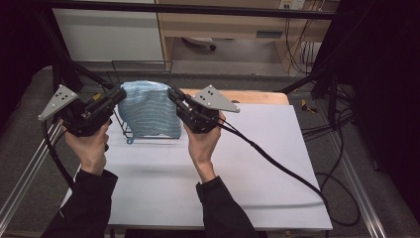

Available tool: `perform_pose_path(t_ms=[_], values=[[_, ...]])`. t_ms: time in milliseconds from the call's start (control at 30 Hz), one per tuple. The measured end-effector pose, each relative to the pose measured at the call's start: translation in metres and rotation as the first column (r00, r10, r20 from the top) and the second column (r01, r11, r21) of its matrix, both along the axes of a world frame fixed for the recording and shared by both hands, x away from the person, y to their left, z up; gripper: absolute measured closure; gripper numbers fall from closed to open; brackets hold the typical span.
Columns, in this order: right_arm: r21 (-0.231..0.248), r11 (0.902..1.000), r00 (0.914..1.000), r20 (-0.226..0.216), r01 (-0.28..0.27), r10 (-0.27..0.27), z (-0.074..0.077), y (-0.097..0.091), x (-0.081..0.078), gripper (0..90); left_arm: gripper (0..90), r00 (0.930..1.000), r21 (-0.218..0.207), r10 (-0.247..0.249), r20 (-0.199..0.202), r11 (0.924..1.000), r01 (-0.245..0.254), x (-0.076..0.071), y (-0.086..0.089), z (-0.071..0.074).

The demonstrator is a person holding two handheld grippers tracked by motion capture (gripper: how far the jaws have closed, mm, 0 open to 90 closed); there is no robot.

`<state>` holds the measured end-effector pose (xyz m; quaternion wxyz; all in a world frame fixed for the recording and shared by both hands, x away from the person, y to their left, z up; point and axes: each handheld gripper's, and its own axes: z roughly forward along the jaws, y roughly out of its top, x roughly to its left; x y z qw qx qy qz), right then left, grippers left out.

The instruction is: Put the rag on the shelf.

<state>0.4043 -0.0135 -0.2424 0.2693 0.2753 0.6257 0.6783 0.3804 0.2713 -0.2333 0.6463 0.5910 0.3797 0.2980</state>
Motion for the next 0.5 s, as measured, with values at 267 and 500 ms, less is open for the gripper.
perform_pose_path(t_ms=[267, 500], values=[[0.011, 0.9999, 1.0000, 0.008, -0.004, 0.004, 0.014, 0.011, 0.010, 84.1, 82.7, 0.9996, 0.000, 0.023, 0.015, 0.9997, -0.023, 0.009, 0.007, 0.014], [0.005, 0.9999, 0.9997, 0.022, -0.010, 0.010, 0.026, 0.021, 0.019, 84.2, 82.8, 0.9988, -0.020, 0.037, 0.032, 0.9991, -0.037, 0.016, 0.016, 0.024]])
